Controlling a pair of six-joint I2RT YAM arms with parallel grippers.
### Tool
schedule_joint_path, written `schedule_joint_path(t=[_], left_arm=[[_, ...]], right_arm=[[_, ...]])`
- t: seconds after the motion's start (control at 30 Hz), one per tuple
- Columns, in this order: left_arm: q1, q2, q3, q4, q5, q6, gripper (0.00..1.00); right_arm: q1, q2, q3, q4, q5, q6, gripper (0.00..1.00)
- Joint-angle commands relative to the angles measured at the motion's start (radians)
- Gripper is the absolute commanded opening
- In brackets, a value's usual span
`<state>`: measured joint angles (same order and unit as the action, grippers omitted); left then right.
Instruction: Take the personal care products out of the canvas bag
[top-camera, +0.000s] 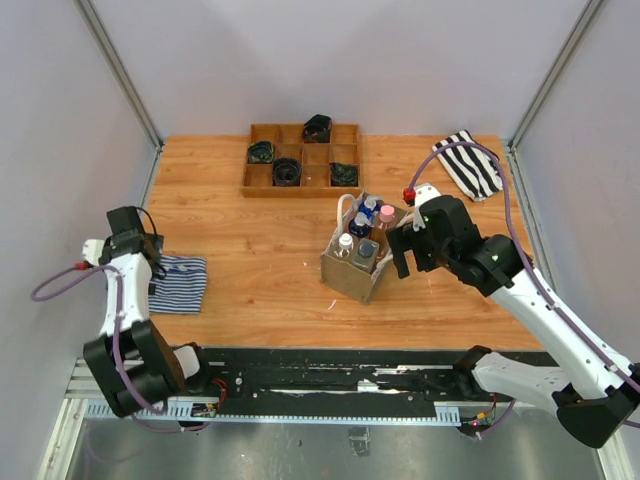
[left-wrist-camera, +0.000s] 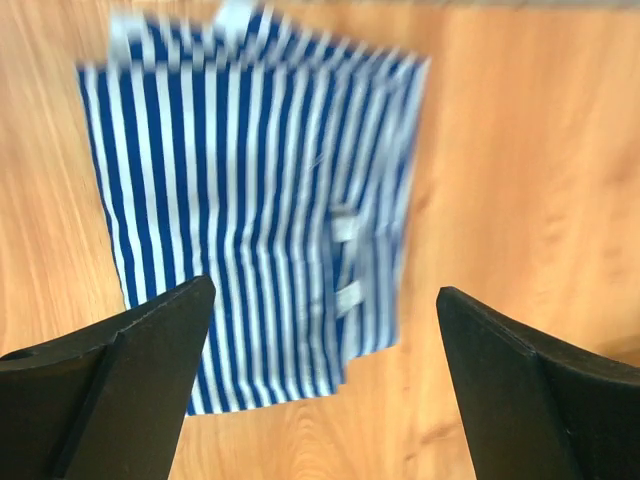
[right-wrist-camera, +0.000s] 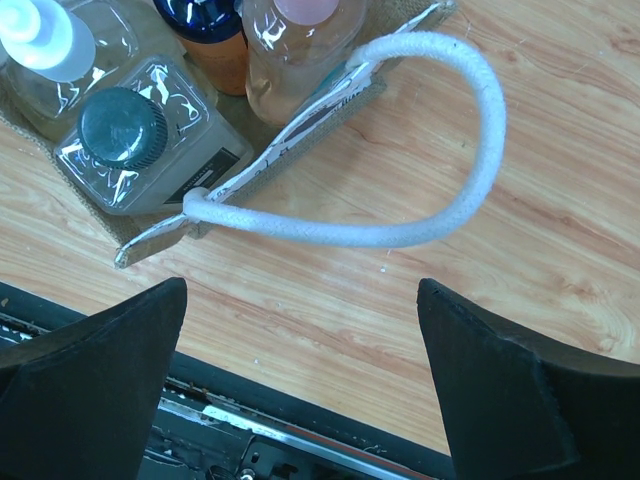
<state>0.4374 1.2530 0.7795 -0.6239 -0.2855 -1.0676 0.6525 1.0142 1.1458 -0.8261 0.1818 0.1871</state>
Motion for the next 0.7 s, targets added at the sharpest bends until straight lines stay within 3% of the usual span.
schedule_joint_path(t=[0.0, 0.13, 0.3, 0.37, 0.57, 0.6, 0.67], left_arm=[[0.003, -0.171, 0.158, -0.13, -0.292, 0.007, 0.99], [0.003, -0.217, 0.227, -0.173, -0.228, 0.03, 0.99], [-0.056, -0.301, 0.182, 0.003, 0.081, 0.127, 0.85], [-0.137, -0.308, 0.176, 0.072, 0.126, 0.153, 0.83], [-0.477, -0.145, 0.368, 0.074, 0.184, 0.265, 0.81], [-0.546, -0.131, 0.379, 0.101, 0.188, 0.286, 0.81], [-0.675, -0.106, 0.4, 0.131, 0.178, 0.315, 0.82]], right_arm=[[0.002, 0.015, -0.02, -0.017, -0.02, 0.006, 0.98], [0.002, 0.015, -0.026, -0.001, -0.022, 0.008, 0.98], [0.002, 0.006, 0.011, 0.017, 0.018, 0.017, 0.98], [0.002, 0.004, 0.018, 0.04, 0.032, 0.024, 0.98], [0.002, 0.053, 0.073, 0.145, 0.022, 0.027, 0.99], [0.002, 0.075, 0.091, 0.166, 0.016, 0.02, 0.96], [0.002, 0.123, 0.133, 0.196, 0.021, 0.004, 0.77]])
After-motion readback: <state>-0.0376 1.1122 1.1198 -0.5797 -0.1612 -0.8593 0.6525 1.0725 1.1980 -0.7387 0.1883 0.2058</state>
